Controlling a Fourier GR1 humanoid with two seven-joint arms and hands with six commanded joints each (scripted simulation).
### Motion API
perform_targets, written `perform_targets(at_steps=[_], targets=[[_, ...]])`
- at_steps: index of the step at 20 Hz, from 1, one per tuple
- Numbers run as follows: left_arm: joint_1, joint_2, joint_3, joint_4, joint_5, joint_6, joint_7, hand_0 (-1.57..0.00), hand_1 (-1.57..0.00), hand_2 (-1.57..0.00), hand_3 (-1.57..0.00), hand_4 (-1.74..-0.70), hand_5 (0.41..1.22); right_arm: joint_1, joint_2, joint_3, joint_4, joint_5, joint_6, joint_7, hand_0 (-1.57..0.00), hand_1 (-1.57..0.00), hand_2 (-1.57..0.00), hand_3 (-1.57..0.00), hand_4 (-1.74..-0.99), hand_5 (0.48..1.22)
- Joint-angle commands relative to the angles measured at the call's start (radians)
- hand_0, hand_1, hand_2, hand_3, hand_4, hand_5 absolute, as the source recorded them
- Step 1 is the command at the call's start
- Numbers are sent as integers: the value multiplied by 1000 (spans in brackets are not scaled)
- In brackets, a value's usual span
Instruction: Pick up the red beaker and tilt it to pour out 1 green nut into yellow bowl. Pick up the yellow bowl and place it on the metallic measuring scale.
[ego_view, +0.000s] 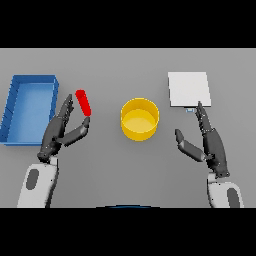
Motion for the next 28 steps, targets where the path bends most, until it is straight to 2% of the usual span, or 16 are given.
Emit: perform_targets(at_steps=[1,3,6,12,21,25,26,27,28], targets=[[-40,1,9,41,-3,3,5,1,1,1,1,-1370,732,9,0,0,-1,5,-4,-10,1,1,1,1,-1296,677],[-78,-2,18,101,-16,14,-15,1,1,1,1,-1379,739,30,-6,-1,-20,-4,4,-23,1,1,1,1,-1308,679],[-143,-7,45,205,-20,29,-24,1,1,1,1,-1369,733,13,-9,-8,-26,-16,7,18,1,1,1,1,-1329,685],[-261,-9,98,399,-3,27,-90,1,1,1,1,-1330,714,26,-5,-11,-17,-16,3,8,1,1,1,1,-1338,688],[-403,-1,124,547,-14,26,-112,1,1,1,1,-1322,710,3,-2,-21,6,-22,0,10,1,1,1,1,-1315,682],[-433,-13,147,618,-1,26,-184,1,1,-30,-3,-1389,752,0,-5,-20,-4,-18,-2,9,1,1,1,1,-1295,683],[-449,-18,158,630,5,36,-187,-81,-84,-122,-75,-1416,770,-2,-8,-21,-6,-12,-7,14,1,1,1,1,-1291,684],[-450,-32,164,639,12,48,-185,-253,-276,-307,-220,-1444,795,4,-5,-18,-12,-16,-4,10,1,1,1,1,-1289,684],[-456,-39,169,642,13,63,-172,-458,-483,-501,-490,-1443,881,17,-14,-22,-14,-18,3,-4,1,1,1,1,-1286,685]])
